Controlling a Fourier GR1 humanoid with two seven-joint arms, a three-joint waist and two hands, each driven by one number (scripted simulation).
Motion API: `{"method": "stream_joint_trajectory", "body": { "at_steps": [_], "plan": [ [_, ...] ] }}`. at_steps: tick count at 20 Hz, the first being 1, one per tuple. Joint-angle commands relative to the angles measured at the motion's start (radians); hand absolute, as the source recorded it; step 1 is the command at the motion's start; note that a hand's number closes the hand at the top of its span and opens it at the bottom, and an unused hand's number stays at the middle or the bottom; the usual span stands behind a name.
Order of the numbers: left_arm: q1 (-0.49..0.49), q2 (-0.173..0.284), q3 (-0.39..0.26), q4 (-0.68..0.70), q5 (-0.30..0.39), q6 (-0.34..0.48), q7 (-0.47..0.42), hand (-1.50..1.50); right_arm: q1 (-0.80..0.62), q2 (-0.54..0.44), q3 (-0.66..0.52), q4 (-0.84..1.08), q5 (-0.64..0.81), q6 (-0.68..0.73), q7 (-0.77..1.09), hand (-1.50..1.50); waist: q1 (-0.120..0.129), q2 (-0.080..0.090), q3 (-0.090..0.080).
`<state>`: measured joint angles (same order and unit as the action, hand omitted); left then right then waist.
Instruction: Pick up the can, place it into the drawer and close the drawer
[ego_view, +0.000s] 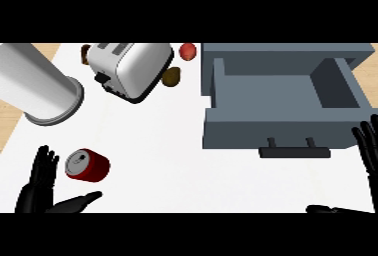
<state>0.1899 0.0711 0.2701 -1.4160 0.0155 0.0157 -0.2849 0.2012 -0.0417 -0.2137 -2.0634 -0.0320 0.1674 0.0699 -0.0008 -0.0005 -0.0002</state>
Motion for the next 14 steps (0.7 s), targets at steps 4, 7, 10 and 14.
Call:
{"method": "stream_joint_trajectory", "body": {
  "at_steps": [4, 7, 10, 14],
  "plan": [
    [-0.07, 0.027, 0.044, 0.178, 0.035, -0.016, -0.072, -1.5, 0.035, 0.024, 0.012, -0.004, 0.012, 0.012, -0.012, -1.5, -0.001, 0.0, 0.0],
    [-0.056, 0.045, 0.067, 0.192, 0.043, -0.013, -0.088, -1.5, 0.065, 0.04, 0.051, 0.0, 0.033, -0.031, -0.06, -1.5, -0.001, 0.0, 0.0],
    [-0.108, 0.042, 0.052, 0.264, 0.041, -0.012, -0.118, -1.5, 0.047, 0.004, -0.023, 0.029, -0.008, 0.031, -0.063, -1.5, -0.002, 0.0, 0.0],
    [-0.055, 0.022, 0.027, 0.224, 0.035, -0.007, -0.135, -1.5, -0.026, -0.005, -0.029, 0.055, 0.0, 0.009, -0.034, -1.5, 0.002, 0.0, 0.0]
  ]
}}
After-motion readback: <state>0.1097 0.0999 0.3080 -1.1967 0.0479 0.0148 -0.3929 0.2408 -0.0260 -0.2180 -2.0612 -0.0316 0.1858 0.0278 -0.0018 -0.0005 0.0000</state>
